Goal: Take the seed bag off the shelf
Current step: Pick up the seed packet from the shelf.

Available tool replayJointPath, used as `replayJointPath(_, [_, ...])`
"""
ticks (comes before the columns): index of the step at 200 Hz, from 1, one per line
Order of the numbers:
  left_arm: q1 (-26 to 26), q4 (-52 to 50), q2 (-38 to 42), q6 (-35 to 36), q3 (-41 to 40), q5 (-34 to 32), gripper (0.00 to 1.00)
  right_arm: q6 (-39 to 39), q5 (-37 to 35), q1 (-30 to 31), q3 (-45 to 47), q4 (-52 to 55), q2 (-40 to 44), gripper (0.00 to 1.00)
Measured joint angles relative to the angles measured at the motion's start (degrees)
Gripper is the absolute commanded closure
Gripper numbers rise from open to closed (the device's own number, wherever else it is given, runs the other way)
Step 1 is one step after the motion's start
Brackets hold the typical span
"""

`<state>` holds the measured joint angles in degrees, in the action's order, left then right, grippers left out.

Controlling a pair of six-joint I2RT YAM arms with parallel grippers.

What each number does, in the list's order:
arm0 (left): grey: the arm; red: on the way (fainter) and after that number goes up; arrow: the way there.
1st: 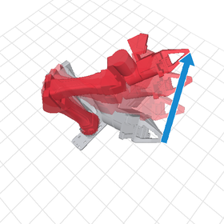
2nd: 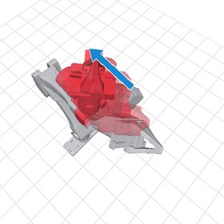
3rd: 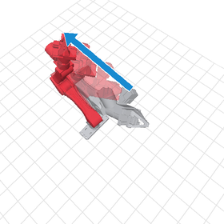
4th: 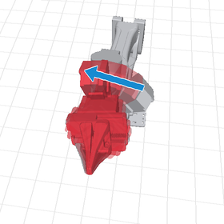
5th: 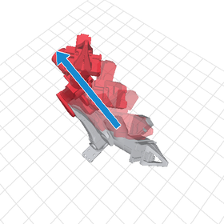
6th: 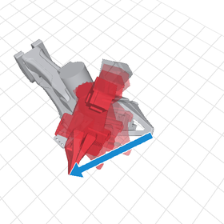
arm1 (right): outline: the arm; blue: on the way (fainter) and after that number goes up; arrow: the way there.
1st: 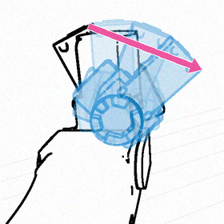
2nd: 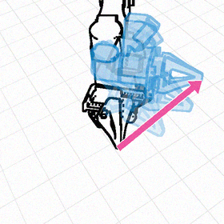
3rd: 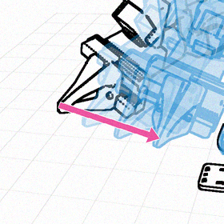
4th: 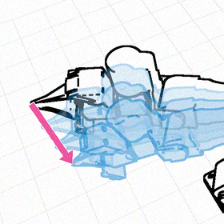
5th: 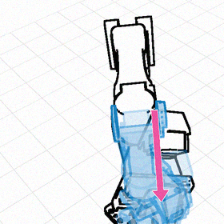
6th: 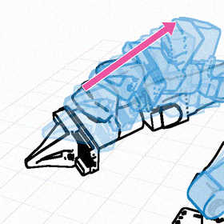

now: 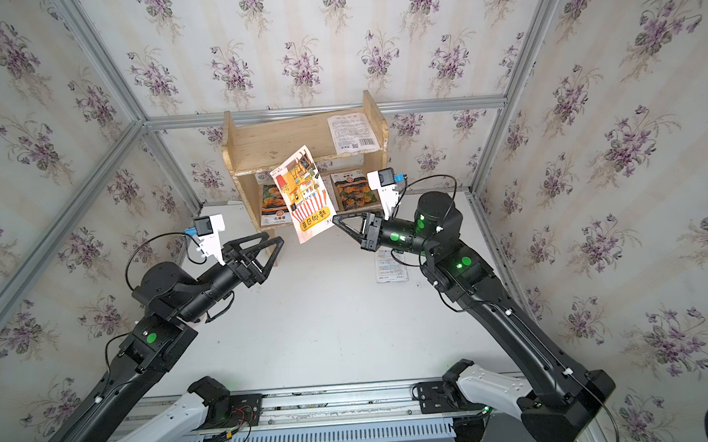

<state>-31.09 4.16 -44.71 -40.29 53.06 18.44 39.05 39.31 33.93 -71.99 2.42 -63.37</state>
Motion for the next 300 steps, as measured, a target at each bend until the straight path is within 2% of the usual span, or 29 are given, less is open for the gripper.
replayJointPath(47, [0.11,4.17,-2.34,-1.9,-0.33,2.99,0.01,0.35,5.44,1.73,2.71,-0.02,2.54,1.0])
replayJointPath(80, [0.11,5.03,-3.41,-3.1,-0.7,4.31,0.03,0.15,6.64,1.79,3.34,-0.2,3.8,1.0])
replayJointPath(98, [0.11,5.77,-3.67,-3.76,-0.7,4.96,0.18,0.13,7.02,2.05,4.13,-0.39,3.85,1.0])
replayJointPath(119, [0.15,6.36,-3.8,-4.7,-0.37,5.99,0.41,-0.13,7.17,2.08,5.14,-0.39,3.87,1.0])
replayJointPath(130, [0.17,6.47,-3.8,-5.03,-0.17,6.32,0.44,-0.39,6.93,2.1,5.49,-0.37,3.93,1.0])
replayJointPath(139, [0.24,6.6,-3.78,-5.07,0.07,6.84,0.51,-0.63,6.56,2.1,5.77,-0.37,4.11,1.0])
replayJointPath(182, [0.2,6.47,-3.52,-5.31,0.63,7.93,0.65,-1.57,4.96,2.1,6.64,-0.44,4.7,1.0])
replayJointPath(229, [0.17,5.44,-3.3,-5.77,0.59,8.37,0.63,-1.99,2.8,2.12,8.35,-0.52,6.69,1.0])
replayJointPath(277, [0.11,5.46,-3.28,-6.82,-0.09,8.55,0.79,-1.95,-0.07,2.12,10.69,-0.92,8.7,1.0])
replayJointPath(300, [0.11,5.57,-3.54,-7.04,-0.07,8.55,0.92,-1.9,-0.98,2.12,11.41,-0.94,9.03,1.0])
